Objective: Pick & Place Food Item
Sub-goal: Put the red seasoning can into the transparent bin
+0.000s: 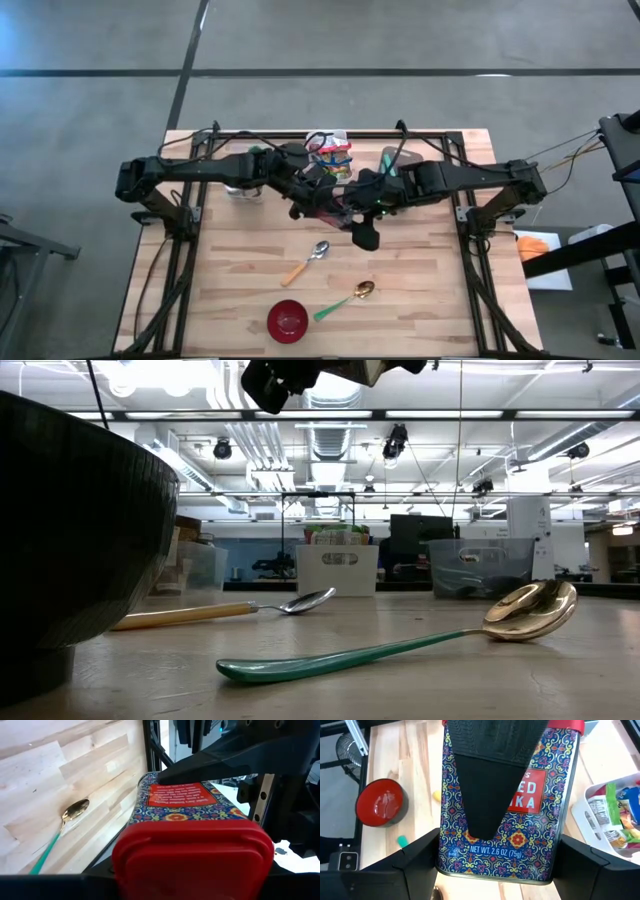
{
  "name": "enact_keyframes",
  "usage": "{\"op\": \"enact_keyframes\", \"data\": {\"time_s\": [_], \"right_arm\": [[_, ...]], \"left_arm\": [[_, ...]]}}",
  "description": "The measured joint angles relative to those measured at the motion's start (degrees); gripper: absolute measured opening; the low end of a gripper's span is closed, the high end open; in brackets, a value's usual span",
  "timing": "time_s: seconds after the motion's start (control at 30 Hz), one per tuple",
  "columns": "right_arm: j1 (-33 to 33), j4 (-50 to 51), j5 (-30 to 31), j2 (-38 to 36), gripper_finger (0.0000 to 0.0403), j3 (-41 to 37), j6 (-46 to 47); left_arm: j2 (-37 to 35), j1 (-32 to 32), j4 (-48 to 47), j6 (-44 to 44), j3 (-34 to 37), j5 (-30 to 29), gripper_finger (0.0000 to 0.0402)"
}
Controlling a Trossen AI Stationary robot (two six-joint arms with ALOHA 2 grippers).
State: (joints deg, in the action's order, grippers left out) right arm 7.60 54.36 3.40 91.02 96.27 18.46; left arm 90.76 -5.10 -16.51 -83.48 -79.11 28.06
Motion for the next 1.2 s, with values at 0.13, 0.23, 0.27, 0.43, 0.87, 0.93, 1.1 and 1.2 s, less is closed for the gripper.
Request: {"op": "enact_keyframes", "data": {"time_s": [0.13, 0.23, 0.27, 0.43, 0.87, 0.93, 1.1, 1.2], "right_arm": [[0.0, -0.2, -0.7, 0.0, 0.0331, 0.0, 0.4], [0.0, -0.4, -1.5, -0.1, 0.0381, 0.0, 0.9], [0.1, 0.0, -1.5, -0.1, 0.0385, 0.0, 0.9], [0.0, 1.0, -1.3, -0.3, 0.0359, 0.0, 0.9], [0.0, 2.1, -1.0, -6.2, 0.0293, 0.0, 1.3], [0.0, 2.8, -1.0, -7.4, 0.0282, 0.0, 2.3], [1.0, 4.7, -0.8, -10.2, 0.0255, 0.0, 4.0], [2.2, 5.5, -0.8, -11.2, 0.0240, 0.0, 4.0]], "left_arm": [[-0.1, 0.0, 0.3, 2.0, 0.0, 0.7, 0.0191], [-0.4, 0.0, 0.3, 4.1, 0.0, 1.1, 0.0191], [-0.4, 0.0, -0.1, 4.5, 0.0, 1.2, 0.0191], [-1.1, -0.7, -4.7, 6.9, 0.0, 0.9, 0.0191], [-13.6, -6.7, -25.1, 12.3, -0.1, -12.4, 0.0191], [-16.4, -8.4, -32.5, 12.6, -0.1, -16.5, 0.0191], [-20.8, -14.3, -51.9, 11.3, -0.1, -23.8, 0.0191], [-21.5, -19.0, -58.3, 12.3, -0.1, -25.9, 0.0191]]}}
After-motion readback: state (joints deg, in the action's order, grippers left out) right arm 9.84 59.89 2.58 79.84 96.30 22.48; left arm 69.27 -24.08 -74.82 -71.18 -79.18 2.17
